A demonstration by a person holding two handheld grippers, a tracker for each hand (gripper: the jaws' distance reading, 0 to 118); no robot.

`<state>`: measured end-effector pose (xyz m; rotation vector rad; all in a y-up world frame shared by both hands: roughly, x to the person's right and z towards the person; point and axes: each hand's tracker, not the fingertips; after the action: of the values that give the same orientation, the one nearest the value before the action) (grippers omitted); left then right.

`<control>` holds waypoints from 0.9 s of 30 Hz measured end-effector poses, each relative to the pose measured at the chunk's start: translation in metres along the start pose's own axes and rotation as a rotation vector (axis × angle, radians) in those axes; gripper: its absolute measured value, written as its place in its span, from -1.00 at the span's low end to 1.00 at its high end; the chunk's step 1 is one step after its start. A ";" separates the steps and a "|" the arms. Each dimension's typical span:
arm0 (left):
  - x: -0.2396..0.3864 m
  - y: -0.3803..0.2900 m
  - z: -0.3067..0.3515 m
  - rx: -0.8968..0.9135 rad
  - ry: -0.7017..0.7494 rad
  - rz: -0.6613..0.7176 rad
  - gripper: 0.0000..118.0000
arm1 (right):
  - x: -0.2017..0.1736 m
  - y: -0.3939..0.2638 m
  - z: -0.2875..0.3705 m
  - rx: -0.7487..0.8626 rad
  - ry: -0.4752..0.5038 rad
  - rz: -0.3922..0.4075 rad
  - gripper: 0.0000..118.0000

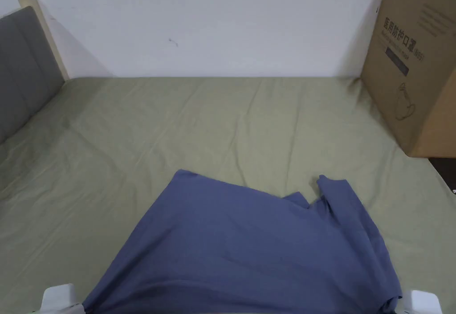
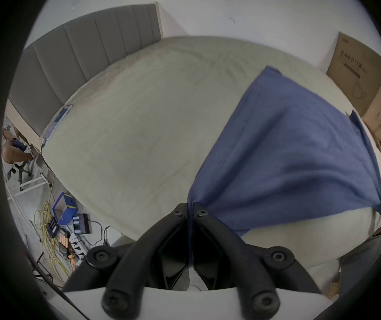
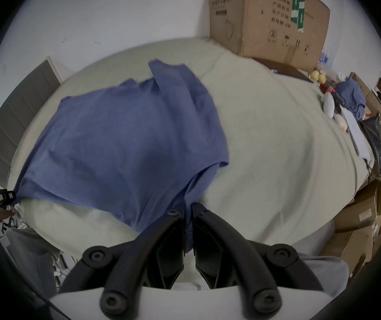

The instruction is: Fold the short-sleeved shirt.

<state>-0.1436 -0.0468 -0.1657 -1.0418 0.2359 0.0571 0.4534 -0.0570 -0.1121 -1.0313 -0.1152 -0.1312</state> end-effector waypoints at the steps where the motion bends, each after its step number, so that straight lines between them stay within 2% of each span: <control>1: 0.000 0.001 -0.004 -0.022 -0.002 0.000 -0.99 | 0.000 -0.001 -0.003 -0.007 0.001 -0.004 -0.94; 3: 0.009 0.001 0.007 -0.031 -0.002 0.006 -0.96 | 0.000 0.000 -0.002 -0.009 -0.001 -0.013 -0.93; 5: 0.011 0.005 0.015 -0.029 -0.013 0.018 -0.55 | -0.001 0.003 0.007 0.021 0.001 -0.028 -0.84; 6: 0.011 0.008 0.022 -0.018 -0.008 0.023 -0.17 | -0.001 0.008 0.013 0.043 0.002 -0.033 -0.59; 7: 0.010 0.015 0.024 0.003 -0.032 0.030 0.43 | -0.002 0.015 0.020 0.073 -0.008 -0.039 -0.03; 8: 0.013 0.022 0.032 0.019 -0.059 0.046 0.78 | -0.003 0.022 0.026 0.112 -0.004 -0.031 0.36; 9: 0.015 0.028 0.040 0.032 -0.077 0.056 0.94 | -0.003 0.029 0.033 0.149 -0.015 -0.024 0.60; 10: 0.020 0.035 0.053 0.046 -0.096 0.067 0.94 | -0.006 0.038 0.044 0.205 -0.017 -0.023 0.62; 12: 0.023 0.054 0.065 0.209 -0.171 0.081 0.94 | -0.019 0.057 0.077 0.331 -0.001 -0.019 0.62; 15: 0.042 0.079 0.106 0.361 -0.211 0.098 0.94 | -0.032 0.084 0.116 0.489 0.006 0.000 0.62; 21: 0.083 0.111 0.174 0.674 -0.273 0.049 0.93 | -0.073 0.111 0.194 0.763 -0.012 0.048 0.63; 24: 0.100 0.117 0.187 0.775 -0.281 0.015 0.77 | -0.085 0.114 0.213 0.824 -0.032 0.073 0.62; 26: 0.111 0.117 0.195 0.813 -0.312 0.002 0.45 | -0.094 0.111 0.221 0.868 -0.062 0.083 0.49; 27: 0.113 0.118 0.193 0.834 -0.332 -0.007 0.27 | -0.098 0.109 0.223 0.882 -0.078 0.089 0.36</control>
<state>-0.0202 0.1711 -0.1976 -0.1932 -0.0555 0.1121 0.3676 0.1955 -0.1064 -0.1597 -0.1756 0.0459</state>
